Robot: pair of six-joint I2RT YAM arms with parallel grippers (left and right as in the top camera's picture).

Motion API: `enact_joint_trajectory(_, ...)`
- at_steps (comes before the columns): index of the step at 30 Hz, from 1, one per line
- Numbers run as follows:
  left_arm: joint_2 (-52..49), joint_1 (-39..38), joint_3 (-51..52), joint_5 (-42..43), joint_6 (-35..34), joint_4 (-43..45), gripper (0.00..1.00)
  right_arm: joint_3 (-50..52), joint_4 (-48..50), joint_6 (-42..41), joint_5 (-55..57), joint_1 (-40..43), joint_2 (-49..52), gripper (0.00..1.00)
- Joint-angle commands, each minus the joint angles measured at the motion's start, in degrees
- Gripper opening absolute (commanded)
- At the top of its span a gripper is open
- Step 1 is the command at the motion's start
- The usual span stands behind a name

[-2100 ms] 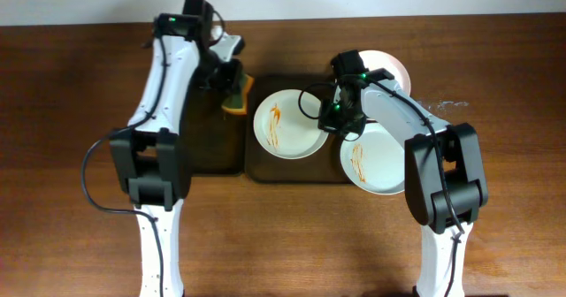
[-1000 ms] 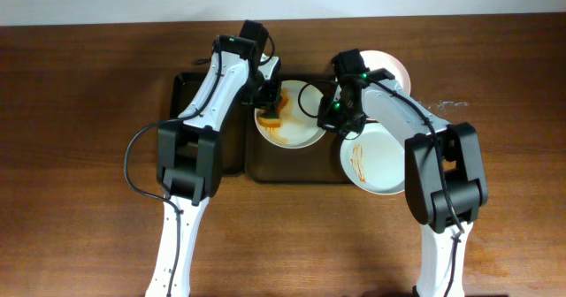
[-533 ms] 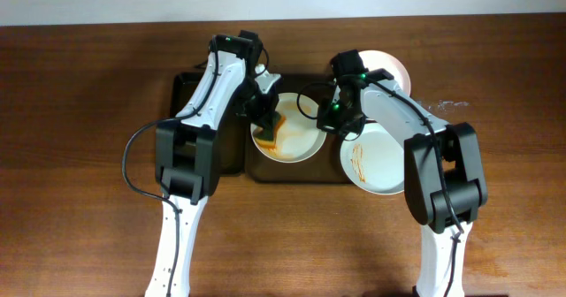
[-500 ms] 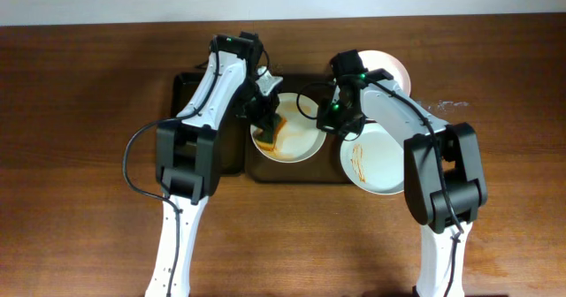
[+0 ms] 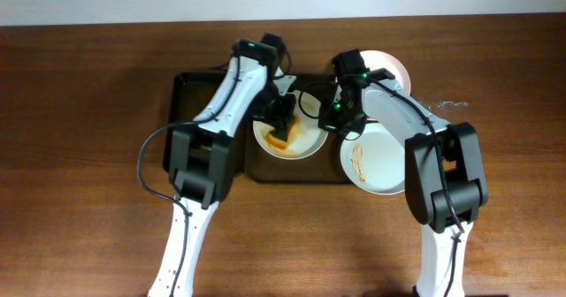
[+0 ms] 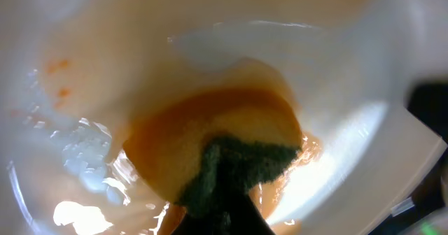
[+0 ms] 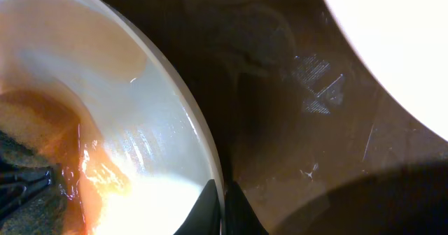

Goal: Clean dirty plates on tray and stack at the side
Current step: 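Lower the sponge onto the plate while the right gripper holds the rim, then scrub the plate surface with the sponge in the left gripper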

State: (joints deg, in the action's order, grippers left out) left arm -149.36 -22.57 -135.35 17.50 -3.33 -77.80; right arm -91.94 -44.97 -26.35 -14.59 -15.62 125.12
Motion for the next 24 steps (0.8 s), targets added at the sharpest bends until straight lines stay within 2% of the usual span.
enact_joint_trajectory(1,-1.62,-3.67,0.72,-14.99,-16.37,-0.04,0.0,-0.87,0.17,0.0,-0.85,-0.48,0.83,0.04)
enact_joint_trajectory(4,-1.62,-2.82,0.72,-16.46,-19.43,1.4,0.0,-0.87,0.15,0.0,-0.85,-0.48,0.83,0.04)
enact_joint_trajectory(12,-1.6,0.52,0.61,-16.41,-19.32,14.1,0.0,-0.87,0.17,0.0,-0.83,-0.48,0.85,0.04)
enact_joint_trajectory(15,-1.57,0.68,-0.7,-16.41,-15.89,14.93,0.0,-0.87,0.17,0.0,-0.83,-0.48,0.83,0.04)
enact_joint_trajectory(18,-1.49,0.68,-5.22,-16.39,-12.48,7.93,0.0,-0.87,0.17,0.0,-0.81,-0.48,0.85,0.04)
enact_joint_trajectory(21,-1.49,0.79,-10.64,-16.41,-8.79,-2.73,0.0,-0.87,0.17,0.0,-0.79,-0.48,0.85,0.04)
enact_joint_trajectory(24,-1.64,0.76,-11.63,-15.74,-7.39,-10.08,0.0,-0.87,0.17,0.0,-0.81,-0.48,0.85,0.04)
